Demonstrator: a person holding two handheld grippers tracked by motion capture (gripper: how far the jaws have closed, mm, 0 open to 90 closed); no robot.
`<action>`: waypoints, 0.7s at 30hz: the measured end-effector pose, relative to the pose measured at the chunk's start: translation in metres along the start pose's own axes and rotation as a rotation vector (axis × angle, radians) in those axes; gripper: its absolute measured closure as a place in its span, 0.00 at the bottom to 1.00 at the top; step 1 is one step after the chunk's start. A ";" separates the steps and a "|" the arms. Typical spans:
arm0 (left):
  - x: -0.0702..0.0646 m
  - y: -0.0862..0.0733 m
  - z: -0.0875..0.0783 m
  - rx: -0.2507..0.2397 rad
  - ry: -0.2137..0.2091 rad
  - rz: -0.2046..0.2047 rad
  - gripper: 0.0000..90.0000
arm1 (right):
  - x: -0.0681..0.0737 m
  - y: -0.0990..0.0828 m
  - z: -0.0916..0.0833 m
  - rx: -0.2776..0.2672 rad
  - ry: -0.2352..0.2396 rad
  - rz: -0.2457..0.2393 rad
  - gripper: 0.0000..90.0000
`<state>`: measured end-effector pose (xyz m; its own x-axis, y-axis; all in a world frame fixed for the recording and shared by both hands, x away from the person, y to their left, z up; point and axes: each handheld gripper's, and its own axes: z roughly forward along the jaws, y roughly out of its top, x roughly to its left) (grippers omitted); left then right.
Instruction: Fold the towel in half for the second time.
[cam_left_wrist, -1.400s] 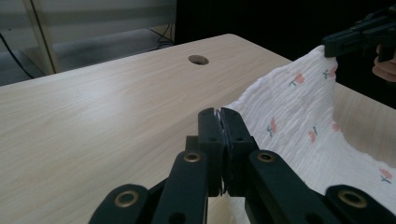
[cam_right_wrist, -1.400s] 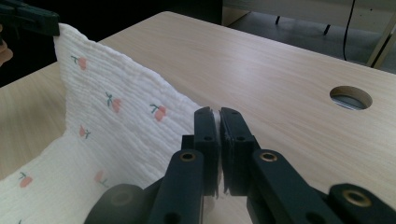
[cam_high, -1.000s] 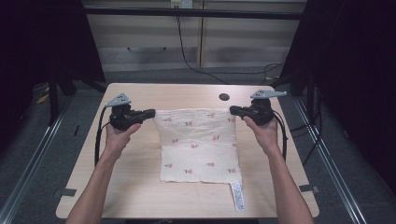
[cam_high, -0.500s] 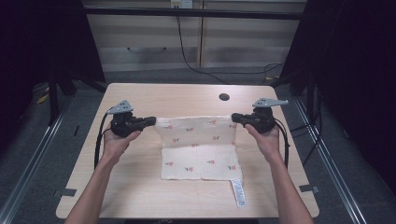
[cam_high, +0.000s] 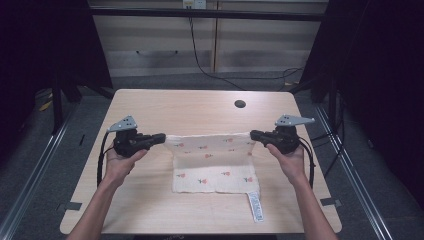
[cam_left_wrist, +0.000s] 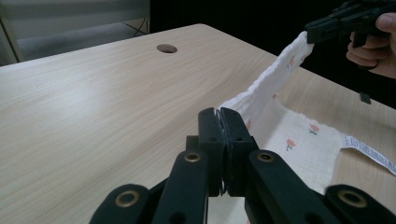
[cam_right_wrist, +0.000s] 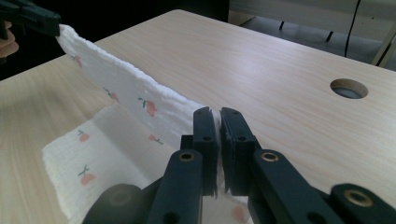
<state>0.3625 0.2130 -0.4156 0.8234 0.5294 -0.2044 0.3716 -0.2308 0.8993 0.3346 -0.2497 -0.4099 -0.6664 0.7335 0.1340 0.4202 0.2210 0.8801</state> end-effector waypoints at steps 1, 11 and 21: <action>-0.002 0.000 -0.001 0.004 0.001 0.008 0.98 | 0.002 -0.001 -0.001 0.003 0.004 -0.002 0.95; -0.012 -0.010 -0.006 0.026 -0.016 0.019 0.98 | 0.013 -0.014 -0.014 0.024 0.030 -0.008 0.96; -0.022 -0.026 -0.005 0.102 -0.028 0.029 0.98 | 0.021 -0.046 -0.016 0.077 0.068 0.050 0.96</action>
<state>0.3323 0.2114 -0.4326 0.8454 0.4987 -0.1913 0.3882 -0.3277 0.8613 0.2911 -0.2545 -0.4396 -0.6824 0.7001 0.2101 0.4988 0.2359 0.8340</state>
